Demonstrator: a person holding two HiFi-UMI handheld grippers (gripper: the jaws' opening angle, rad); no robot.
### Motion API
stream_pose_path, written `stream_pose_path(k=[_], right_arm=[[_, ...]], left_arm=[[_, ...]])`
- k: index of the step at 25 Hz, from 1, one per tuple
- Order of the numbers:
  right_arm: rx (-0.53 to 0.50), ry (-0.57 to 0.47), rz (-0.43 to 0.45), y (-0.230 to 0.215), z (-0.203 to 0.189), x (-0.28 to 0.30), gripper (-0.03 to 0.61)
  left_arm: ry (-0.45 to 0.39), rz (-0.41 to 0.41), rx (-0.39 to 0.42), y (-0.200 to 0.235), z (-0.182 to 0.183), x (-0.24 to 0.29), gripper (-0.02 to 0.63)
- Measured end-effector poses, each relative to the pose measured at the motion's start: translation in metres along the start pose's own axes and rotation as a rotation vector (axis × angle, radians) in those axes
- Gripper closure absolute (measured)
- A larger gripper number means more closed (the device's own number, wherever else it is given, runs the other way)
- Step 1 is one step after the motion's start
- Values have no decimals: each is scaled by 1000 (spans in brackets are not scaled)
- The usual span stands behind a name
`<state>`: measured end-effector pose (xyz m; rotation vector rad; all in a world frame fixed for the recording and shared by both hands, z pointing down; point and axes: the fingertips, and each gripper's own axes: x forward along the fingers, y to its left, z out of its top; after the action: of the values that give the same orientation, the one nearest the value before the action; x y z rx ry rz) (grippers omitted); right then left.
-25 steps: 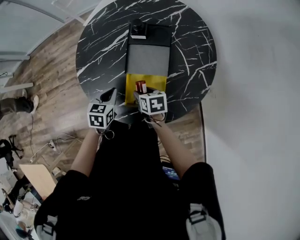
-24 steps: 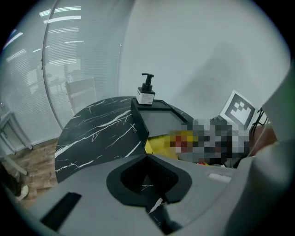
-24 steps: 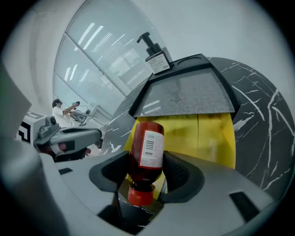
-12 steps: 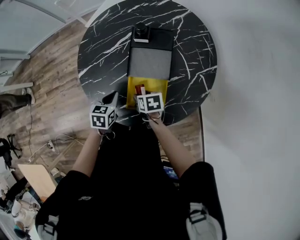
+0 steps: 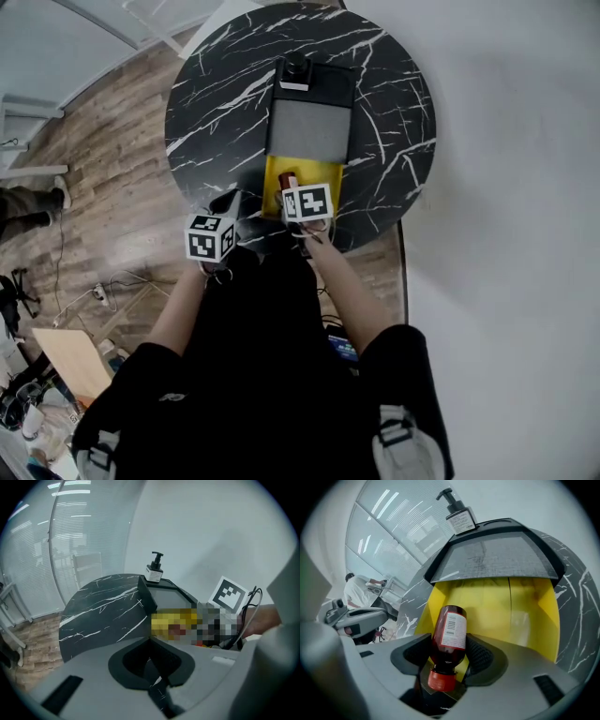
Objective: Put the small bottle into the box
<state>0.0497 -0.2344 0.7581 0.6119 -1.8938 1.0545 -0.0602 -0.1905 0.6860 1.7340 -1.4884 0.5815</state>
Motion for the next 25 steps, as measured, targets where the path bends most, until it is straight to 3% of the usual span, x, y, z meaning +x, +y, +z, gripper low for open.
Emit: stream_pose_path(k=[12, 25], right_arm=[[8, -12, 18, 9, 1, -3, 348], [141, -316, -22, 48, 4, -66, 357]], left_arm=[[-20, -46, 31, -6, -3, -17, 615], [-45, -179, 136, -32, 8, -37, 615]])
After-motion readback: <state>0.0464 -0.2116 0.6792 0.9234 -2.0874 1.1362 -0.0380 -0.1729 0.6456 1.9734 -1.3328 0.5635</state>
